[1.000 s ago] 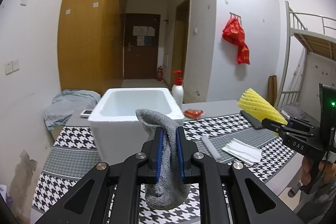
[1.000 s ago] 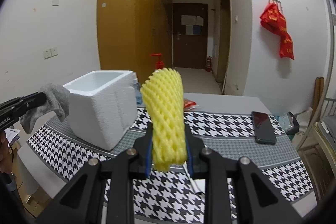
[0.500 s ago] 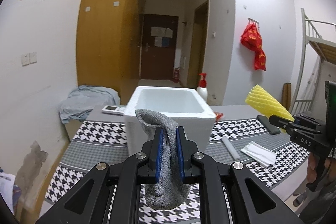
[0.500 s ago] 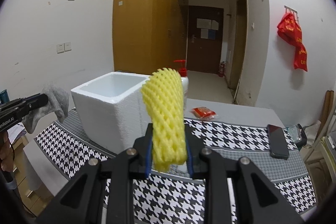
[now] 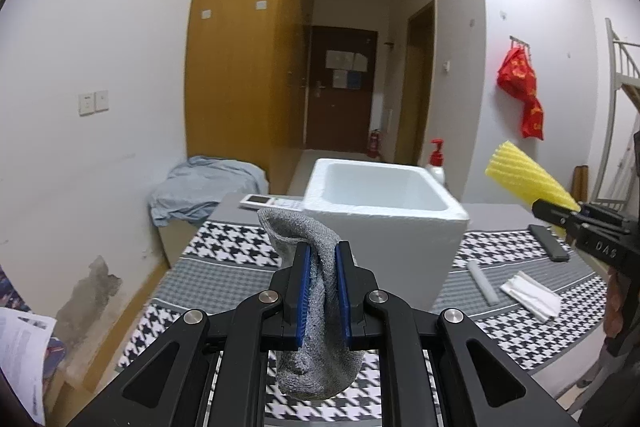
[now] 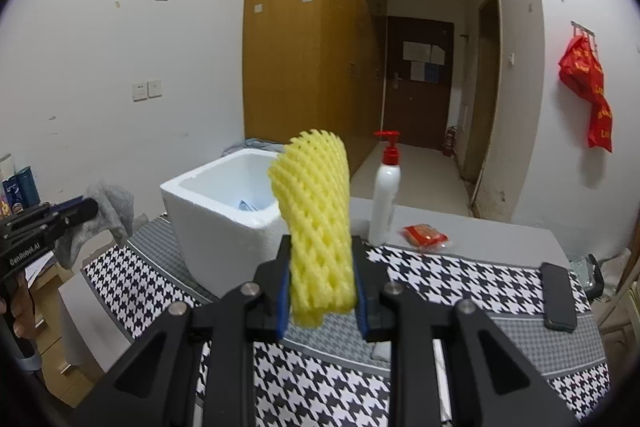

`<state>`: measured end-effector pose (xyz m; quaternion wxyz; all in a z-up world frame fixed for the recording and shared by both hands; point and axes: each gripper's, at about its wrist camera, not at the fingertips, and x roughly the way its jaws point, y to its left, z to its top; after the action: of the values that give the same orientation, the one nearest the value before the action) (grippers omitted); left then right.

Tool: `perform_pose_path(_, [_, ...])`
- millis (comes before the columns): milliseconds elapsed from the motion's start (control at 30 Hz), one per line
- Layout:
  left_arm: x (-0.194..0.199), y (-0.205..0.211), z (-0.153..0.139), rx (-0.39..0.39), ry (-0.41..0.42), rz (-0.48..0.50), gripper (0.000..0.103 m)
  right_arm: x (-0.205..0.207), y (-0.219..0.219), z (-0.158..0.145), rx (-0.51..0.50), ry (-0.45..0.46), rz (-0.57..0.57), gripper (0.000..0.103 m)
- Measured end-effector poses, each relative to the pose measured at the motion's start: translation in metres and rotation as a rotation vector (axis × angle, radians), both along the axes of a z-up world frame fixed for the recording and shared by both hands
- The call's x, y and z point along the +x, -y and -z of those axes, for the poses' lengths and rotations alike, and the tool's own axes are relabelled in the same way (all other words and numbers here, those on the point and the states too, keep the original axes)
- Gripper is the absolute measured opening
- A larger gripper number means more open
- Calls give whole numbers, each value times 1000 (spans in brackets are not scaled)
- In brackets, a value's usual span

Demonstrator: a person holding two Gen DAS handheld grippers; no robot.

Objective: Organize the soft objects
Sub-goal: 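Carry the sponge and the sock toward the white foam box with both tools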

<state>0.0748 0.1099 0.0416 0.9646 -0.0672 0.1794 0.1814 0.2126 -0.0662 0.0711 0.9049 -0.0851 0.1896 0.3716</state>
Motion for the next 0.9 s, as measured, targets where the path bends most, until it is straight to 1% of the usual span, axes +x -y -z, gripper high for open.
perform_pose_path(333, [-2,-14,4,2,-15,-47,14,6,-26,-2,2,-14,-49,30])
perform_pose_path(667, [0,-29,3,6,-13,-69,14,15,-53,-5,-4,-33,-84,30])
perform_pose_path(900, [9,-34,6,10,-30,-70,14,27,-70,-5,-8,-57,-95,30])
